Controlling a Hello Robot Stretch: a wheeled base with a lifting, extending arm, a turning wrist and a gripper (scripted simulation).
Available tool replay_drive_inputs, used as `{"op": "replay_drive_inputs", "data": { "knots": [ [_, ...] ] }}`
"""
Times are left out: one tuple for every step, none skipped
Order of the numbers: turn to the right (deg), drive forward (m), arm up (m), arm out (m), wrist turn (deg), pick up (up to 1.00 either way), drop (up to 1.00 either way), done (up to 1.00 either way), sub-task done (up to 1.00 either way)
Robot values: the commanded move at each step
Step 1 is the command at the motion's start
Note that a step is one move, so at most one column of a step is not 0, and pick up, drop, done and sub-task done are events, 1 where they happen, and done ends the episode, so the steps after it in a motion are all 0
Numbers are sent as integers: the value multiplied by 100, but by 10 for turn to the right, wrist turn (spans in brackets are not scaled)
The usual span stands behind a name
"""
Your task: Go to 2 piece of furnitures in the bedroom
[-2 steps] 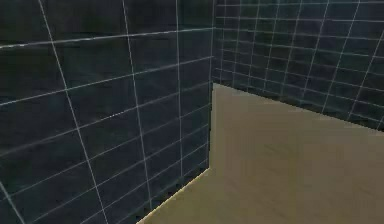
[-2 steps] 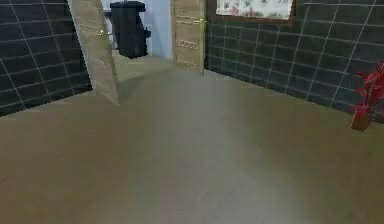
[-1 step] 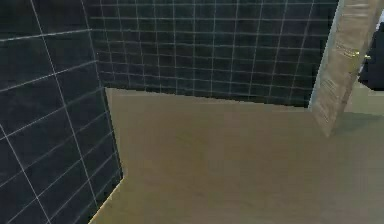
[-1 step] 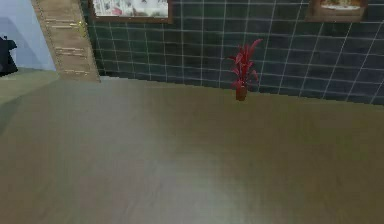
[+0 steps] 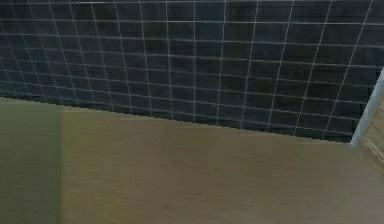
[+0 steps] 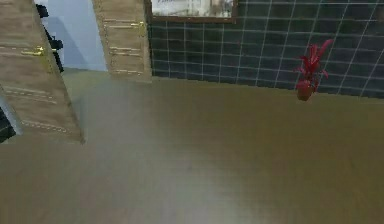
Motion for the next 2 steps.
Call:
{"op": "replay_drive_inputs", "data": {
  "knots": [
    [30, 0, 0, 0, 0, 0, 0, 0, 0],
    [0, 65, 0, 0, 0, 0, 0, 0, 0]
  ]
}}
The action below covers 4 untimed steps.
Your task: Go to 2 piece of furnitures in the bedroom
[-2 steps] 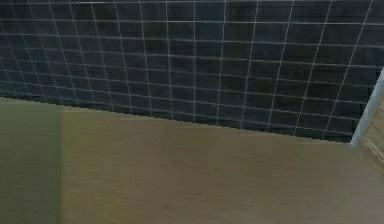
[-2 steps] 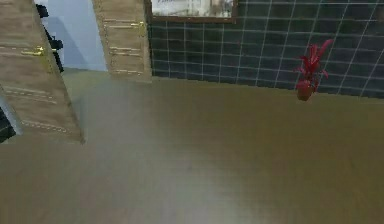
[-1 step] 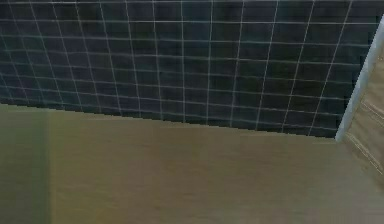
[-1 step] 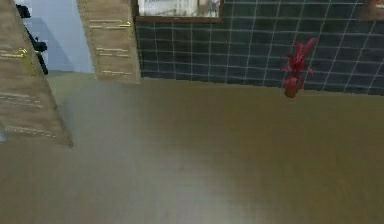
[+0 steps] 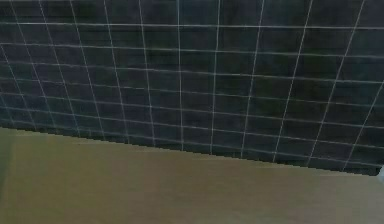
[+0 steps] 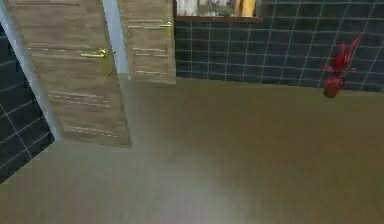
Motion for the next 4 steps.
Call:
{"op": "replay_drive_inputs", "data": {
  "knots": [
    [-300, 0, 0, 0, 0, 0, 0, 0, 0],
    [0, 45, 0, 0, 0, 0, 0, 0, 0],
    [-420, 0, 0, 0, 0, 0, 0, 0, 0],
    [0, 100, 0, 0, 0, 0, 0, 0, 0]
  ]
}}
